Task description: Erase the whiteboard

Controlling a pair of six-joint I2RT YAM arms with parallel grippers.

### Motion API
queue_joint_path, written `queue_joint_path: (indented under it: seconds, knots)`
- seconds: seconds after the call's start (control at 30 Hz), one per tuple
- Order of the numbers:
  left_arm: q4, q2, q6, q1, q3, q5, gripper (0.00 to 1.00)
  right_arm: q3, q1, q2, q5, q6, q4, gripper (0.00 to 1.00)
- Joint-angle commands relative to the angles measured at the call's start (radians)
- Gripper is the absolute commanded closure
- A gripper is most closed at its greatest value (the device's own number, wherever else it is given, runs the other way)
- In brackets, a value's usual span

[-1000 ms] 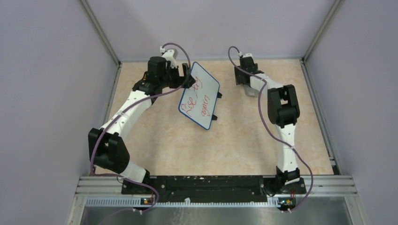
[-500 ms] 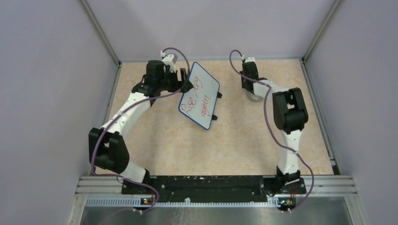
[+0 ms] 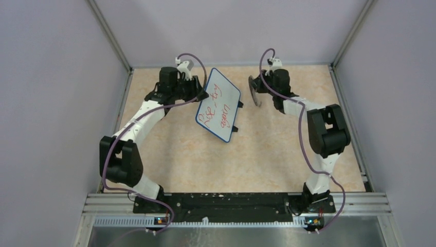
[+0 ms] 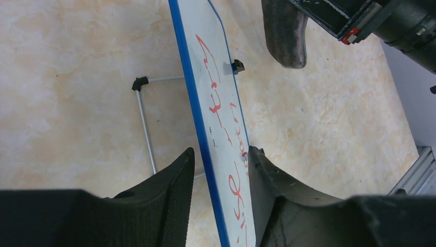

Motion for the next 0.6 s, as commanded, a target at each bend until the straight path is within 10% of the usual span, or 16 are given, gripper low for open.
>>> queue_joint_path:
  seconds: [0.0, 0.57]
  knots:
    - [0.024, 0.034, -0.012, 0.004, 0.005, 0.011, 0.55, -0.015, 0.03, -0.002, -0.172, 0.125, 0.221, 1.0]
    - [-0.014, 0.089, -0.036, 0.003, 0.025, 0.026, 0.81, 0.028, 0.1, 0.087, -0.239, 0.174, 0.266, 1.0]
